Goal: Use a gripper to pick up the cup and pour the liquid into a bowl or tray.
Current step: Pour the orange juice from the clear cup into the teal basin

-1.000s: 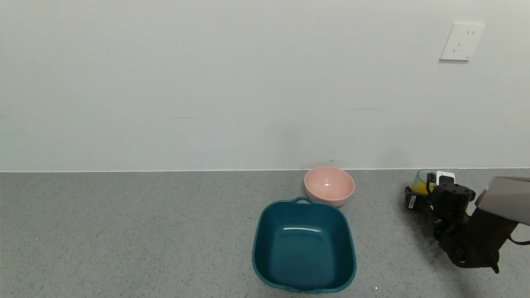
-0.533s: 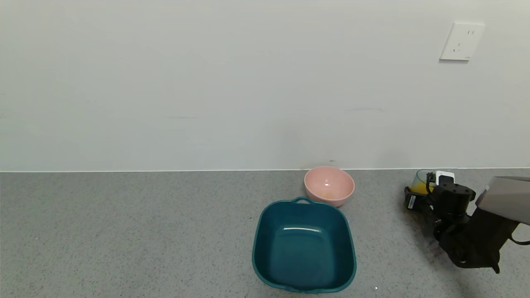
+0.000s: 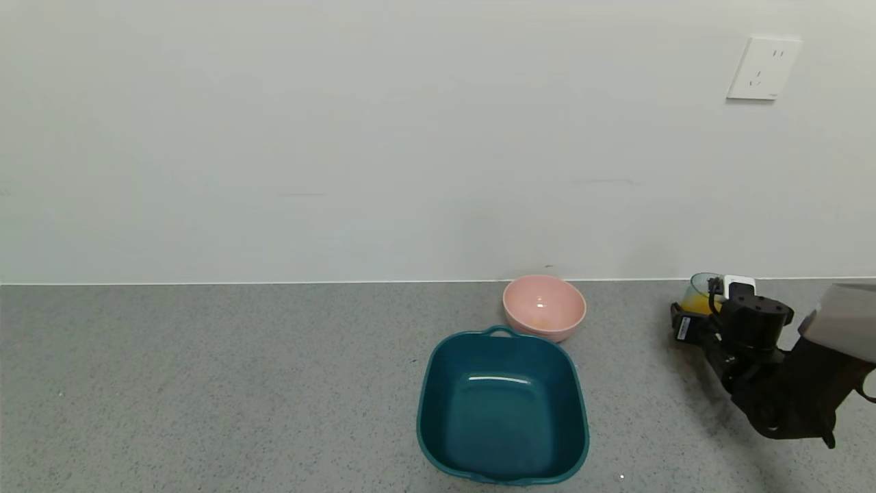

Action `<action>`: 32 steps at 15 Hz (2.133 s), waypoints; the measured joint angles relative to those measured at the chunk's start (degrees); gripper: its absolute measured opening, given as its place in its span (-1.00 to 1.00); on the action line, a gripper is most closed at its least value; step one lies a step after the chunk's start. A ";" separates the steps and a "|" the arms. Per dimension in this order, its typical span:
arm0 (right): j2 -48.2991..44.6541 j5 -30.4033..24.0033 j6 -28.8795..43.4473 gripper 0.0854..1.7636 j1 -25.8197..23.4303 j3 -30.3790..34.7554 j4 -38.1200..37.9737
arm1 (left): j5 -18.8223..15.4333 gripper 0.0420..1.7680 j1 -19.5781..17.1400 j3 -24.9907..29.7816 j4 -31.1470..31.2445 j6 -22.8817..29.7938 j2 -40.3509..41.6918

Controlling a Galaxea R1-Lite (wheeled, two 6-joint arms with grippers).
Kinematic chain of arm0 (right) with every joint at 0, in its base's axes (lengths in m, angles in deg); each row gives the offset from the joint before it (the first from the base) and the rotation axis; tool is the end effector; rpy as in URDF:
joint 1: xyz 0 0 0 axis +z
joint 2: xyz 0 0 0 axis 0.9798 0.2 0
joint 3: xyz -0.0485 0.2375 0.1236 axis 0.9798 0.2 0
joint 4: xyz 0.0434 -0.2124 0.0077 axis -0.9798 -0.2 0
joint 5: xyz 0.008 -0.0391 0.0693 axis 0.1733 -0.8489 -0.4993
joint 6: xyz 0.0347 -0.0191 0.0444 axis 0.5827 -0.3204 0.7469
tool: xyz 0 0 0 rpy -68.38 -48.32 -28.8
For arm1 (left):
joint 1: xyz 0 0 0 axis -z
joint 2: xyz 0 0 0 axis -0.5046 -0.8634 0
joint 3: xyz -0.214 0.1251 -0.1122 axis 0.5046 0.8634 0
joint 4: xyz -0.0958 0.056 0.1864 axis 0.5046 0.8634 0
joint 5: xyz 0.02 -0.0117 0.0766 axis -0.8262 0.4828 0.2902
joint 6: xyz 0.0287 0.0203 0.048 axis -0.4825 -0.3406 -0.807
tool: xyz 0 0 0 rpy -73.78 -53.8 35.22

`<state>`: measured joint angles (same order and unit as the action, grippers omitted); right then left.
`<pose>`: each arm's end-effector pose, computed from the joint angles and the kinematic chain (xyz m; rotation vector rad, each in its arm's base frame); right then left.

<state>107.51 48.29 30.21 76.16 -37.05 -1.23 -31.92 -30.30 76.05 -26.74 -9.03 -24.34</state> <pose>0.4033 -0.0344 -0.0354 0.0268 0.1927 -0.3557 0.0708 0.0007 0.0743 -0.0729 0.0087 0.0107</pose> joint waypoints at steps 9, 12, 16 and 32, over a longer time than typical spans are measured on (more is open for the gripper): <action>-13.48 -1.52 -1.01 0.53 4.01 -0.93 -15.64 | 0.00 0.94 0.00 0.00 -0.01 0.00 0.00; -17.73 -1.88 -1.67 0.53 6.40 -3.63 -22.11 | 0.00 0.94 0.00 0.00 0.00 0.00 0.00; -21.25 -1.90 -3.62 0.53 9.79 -6.80 -27.68 | 0.00 0.94 0.00 0.00 0.00 0.00 0.00; -23.15 -1.66 -13.24 0.53 20.98 -8.70 -28.50 | 0.00 0.94 0.00 0.00 0.00 0.00 0.00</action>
<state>84.36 46.63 16.97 97.14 -45.75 -29.73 -31.92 -30.30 76.05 -26.74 -9.03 -24.34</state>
